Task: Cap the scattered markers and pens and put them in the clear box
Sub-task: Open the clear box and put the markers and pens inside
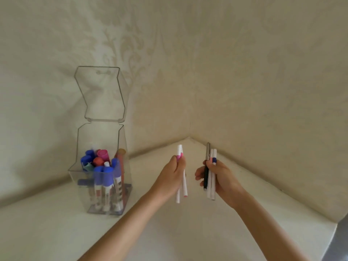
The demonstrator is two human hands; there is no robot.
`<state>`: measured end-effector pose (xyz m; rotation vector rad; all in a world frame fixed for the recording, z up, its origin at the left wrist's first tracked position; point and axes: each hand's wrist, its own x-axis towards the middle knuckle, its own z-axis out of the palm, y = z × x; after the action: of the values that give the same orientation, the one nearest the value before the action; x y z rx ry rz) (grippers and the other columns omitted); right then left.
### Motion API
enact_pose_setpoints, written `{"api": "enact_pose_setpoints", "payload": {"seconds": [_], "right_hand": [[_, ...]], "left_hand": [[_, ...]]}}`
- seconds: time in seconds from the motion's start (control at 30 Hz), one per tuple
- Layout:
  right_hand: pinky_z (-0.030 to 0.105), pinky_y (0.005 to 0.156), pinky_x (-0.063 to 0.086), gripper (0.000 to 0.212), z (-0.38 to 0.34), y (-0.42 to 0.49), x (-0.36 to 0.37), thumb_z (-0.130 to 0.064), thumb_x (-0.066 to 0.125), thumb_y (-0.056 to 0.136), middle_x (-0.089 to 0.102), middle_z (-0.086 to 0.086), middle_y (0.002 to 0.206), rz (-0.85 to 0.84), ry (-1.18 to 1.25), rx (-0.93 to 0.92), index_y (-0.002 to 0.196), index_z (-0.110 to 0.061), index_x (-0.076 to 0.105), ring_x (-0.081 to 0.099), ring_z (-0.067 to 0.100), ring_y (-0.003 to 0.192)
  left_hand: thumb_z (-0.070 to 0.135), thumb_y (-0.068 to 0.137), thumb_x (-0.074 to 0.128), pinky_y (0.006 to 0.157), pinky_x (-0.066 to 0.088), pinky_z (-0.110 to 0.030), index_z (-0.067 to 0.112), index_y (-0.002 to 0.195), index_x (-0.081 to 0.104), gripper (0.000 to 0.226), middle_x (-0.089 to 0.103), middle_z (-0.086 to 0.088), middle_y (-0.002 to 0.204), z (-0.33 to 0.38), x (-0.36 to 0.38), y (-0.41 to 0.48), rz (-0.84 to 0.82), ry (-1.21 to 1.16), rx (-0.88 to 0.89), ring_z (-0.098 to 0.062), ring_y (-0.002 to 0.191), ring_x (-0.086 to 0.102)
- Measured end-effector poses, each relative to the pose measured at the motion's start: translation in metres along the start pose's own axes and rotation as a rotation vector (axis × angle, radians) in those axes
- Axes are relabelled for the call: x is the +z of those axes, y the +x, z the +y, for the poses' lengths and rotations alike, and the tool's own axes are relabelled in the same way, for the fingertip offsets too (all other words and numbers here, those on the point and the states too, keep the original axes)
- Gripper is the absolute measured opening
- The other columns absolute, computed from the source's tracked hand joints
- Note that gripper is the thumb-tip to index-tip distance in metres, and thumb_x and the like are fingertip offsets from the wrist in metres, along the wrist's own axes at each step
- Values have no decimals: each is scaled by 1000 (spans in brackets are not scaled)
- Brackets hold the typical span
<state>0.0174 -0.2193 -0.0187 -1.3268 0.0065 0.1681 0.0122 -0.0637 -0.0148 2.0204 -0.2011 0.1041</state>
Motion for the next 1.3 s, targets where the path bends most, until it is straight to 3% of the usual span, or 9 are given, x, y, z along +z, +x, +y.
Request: {"api": "enact_pose_setpoints", "payload": {"seconds": [0.1,0.2,0.37,0.57,0.67,0.8,0.97,1.2,1.3], "right_hand": [[30,55,49,16,1,-7,37,-17,40,99,55,6,76,-69,103,25,93,-10,53,53,18,68],[24,50,42,16,-2,-14,73,-21,43,98,45,1,73,-130,80,19,93,-12,55,43,14,62],[24,49,37,15,-20,-25,119,-17,47,96,46,-1,70,-152,20,-118,98,-11,60,41,12,57],[21,41,36,18,-30,-32,153,-18,42,98,46,1,64,-119,26,-165,95,-11,58,41,12,56],[23,42,40,19,-26,-33,156,-19,42,99,46,2,66,-104,-11,-172,96,-10,58,44,12,55],[25,45,39,21,-22,-34,152,-20,41,99,46,2,64,-69,-33,-145,99,-8,58,44,13,56],[25,47,37,20,-21,-35,147,-20,42,99,47,1,64,-52,-18,-112,96,-10,59,43,12,56],[26,48,38,21,-21,-35,152,-20,43,98,48,1,66,-66,-42,-139,102,-8,60,44,13,57],[26,48,38,22,-22,-36,154,-19,43,98,49,2,66,-79,-39,-148,103,-7,60,45,13,58]], "left_hand": [[40,97,32,59,41,-31,10,84,43,35,45,-4,66,5,-33,-27,58,-180,50,-14,55,46],[27,97,37,43,36,-20,13,80,40,22,46,-3,61,17,-70,-52,150,-268,176,-7,44,40],[39,87,46,42,38,-22,15,80,44,25,51,-8,66,26,-138,-79,367,-144,348,-10,46,42],[29,93,46,44,45,-26,24,79,38,17,48,9,55,15,-178,-65,626,-111,282,-9,43,51],[25,92,51,47,51,-22,14,86,44,14,57,2,65,11,-173,-63,631,-119,248,-7,50,62],[25,85,63,61,56,-38,11,81,52,18,66,-8,69,-1,-166,-64,604,-64,190,-22,63,69],[28,77,71,63,49,-41,9,78,63,21,64,-11,75,-1,-167,-65,553,286,119,-27,66,59],[26,82,67,52,37,-19,12,78,64,15,61,0,67,12,-173,-61,286,411,62,-14,57,50],[30,82,66,54,40,-16,17,91,62,16,62,3,74,7,-167,-63,330,299,88,-11,62,54]]}}
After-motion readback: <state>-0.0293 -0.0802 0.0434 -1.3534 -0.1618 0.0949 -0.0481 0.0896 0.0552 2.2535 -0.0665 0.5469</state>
